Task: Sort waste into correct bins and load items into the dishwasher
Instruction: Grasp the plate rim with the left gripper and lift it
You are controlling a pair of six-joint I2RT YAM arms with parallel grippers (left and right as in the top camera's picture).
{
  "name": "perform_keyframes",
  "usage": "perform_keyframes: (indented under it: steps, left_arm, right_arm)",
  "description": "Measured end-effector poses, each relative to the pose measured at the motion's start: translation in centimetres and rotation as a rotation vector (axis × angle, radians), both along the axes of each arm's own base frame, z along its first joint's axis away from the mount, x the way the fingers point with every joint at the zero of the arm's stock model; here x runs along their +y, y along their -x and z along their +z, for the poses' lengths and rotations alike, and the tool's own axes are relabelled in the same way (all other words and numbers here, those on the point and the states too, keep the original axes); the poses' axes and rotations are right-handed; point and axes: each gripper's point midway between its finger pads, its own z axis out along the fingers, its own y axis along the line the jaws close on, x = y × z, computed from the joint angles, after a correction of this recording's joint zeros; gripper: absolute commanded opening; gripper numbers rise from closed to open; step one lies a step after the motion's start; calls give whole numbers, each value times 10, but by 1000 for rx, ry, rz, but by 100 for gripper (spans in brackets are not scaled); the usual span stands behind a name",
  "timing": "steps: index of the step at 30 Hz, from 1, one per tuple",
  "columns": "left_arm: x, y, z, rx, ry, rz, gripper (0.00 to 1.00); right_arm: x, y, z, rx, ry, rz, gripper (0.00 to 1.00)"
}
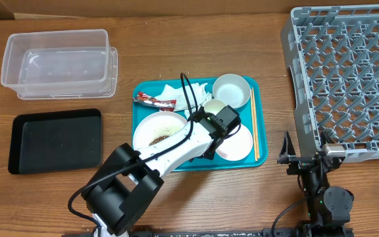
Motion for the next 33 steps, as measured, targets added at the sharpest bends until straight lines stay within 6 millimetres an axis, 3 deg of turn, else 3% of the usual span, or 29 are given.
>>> perform_keyframes:
  steps: [13, 21, 25, 33]
  left_arm:
    - [-9, -12, 32, -24, 2, 0, 4]
    - [4, -6, 42, 8, -68, 0, 4]
    - [8, -6, 58, 12, -90, 16, 4]
    - [14, -27, 93, -31, -56, 109, 4]
  right_arm:
    - [0, 0, 0, 0, 0, 0, 100]
    - [0, 0, 0, 0, 0, 0, 100]
    - [0, 0, 0, 0, 0, 0, 100]
    - [0, 0, 0, 0, 0, 0, 100]
